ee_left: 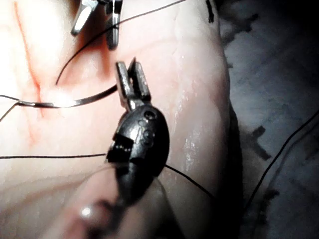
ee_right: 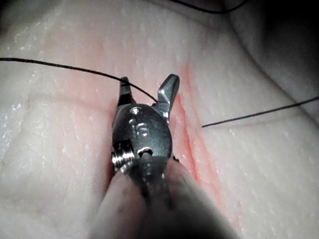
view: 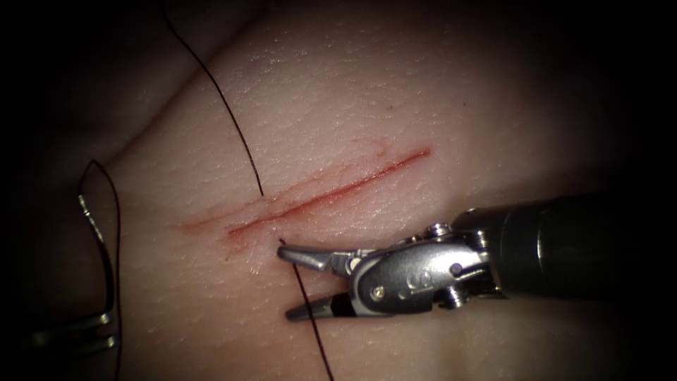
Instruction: Wound Closure
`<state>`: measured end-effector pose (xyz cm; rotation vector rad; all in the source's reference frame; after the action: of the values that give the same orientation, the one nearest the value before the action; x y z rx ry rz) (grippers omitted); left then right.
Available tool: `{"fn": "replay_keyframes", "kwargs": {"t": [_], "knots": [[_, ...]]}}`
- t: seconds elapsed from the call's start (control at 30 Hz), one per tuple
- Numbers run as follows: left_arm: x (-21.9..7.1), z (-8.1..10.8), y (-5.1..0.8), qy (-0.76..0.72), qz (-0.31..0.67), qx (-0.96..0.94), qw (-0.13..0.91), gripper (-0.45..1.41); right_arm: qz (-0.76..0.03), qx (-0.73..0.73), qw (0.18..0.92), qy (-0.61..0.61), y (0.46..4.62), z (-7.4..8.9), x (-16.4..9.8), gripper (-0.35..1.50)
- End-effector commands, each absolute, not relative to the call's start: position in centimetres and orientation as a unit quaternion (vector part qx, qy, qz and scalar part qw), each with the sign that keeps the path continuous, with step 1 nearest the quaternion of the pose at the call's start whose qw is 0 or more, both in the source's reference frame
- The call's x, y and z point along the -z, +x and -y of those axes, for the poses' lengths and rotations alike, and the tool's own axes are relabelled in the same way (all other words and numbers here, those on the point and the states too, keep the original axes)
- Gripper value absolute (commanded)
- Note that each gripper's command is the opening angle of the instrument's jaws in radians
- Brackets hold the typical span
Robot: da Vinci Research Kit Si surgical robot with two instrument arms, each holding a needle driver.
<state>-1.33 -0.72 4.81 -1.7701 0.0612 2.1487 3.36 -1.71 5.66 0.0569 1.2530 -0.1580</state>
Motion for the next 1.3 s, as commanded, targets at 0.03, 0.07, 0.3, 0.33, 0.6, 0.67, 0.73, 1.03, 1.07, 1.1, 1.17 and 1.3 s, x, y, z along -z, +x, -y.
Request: {"fn": "replay_keyframes", "kwargs": {"t": [0.03,0.07,0.3,0.33,0.6,0.67,0.73,1.03,1.07,1.1,1.17,1.3], "knots": [[-4.86,0.79,-1.38,-0.626,-0.02,-0.759,0.178,-0.45,-0.587,0.074,0.806,0.024,3.43,1.68,-5.85,1.16],[-4.86,0.79,-1.38,-0.626,-0.02,-0.759,0.178,-0.45,-0.588,0.075,0.805,0.024,3.45,1.67,-5.9,1.15],[-4.86,0.79,-1.38,-0.626,-0.02,-0.759,0.178,-0.45,-0.594,0.066,0.801,0.028,3.61,1.67,-6.19,1.03],[-4.86,0.79,-1.38,-0.626,-0.02,-0.759,0.178,-0.45,-0.594,0.065,0.802,0.031,3.63,1.68,-6.21,1.01],[-4.85,0.8,-1.37,-0.626,-0.02,-0.759,0.178,-0.45,-0.587,0.08,0.805,0.047,3.61,1.69,-6.33,-0.35],[-4.85,0.8,-1.37,-0.626,-0.02,-0.759,0.178,-0.45,-0.586,0.082,0.805,0.049,3.58,1.69,-6.33,-0.35],[-4.85,0.8,-1.37,-0.626,-0.02,-0.759,0.178,-0.45,-0.587,0.083,0.804,0.05,3.54,1.7,-6.33,-0.35],[-4.85,0.8,-1.37,-0.626,-0.02,-0.759,0.178,-0.45,-0.588,0.089,0.802,0.054,3.43,1.8,-6.23,-0.35],[-4.85,0.8,-1.37,-0.626,-0.02,-0.759,0.178,-0.45,-0.589,0.09,0.801,0.055,3.39,1.85,-6.19,-0.35],[-4.85,0.8,-1.37,-0.626,-0.02,-0.759,0.178,-0.45,-0.59,0.091,0.8,0.055,3.37,1.89,-6.14,-0.35],[-4.85,0.8,-1.37,-0.626,-0.02,-0.759,0.178,-0.45,-0.591,0.09,0.799,0.057,3.29,1.99,-6.04,-0.35],[-4.85,0.79,-1.4,-0.625,-0.02,-0.759,0.179,-0.45,-0.59,0.099,0.799,0.055,3.13,2.19,-5.8,-0.35]]}}
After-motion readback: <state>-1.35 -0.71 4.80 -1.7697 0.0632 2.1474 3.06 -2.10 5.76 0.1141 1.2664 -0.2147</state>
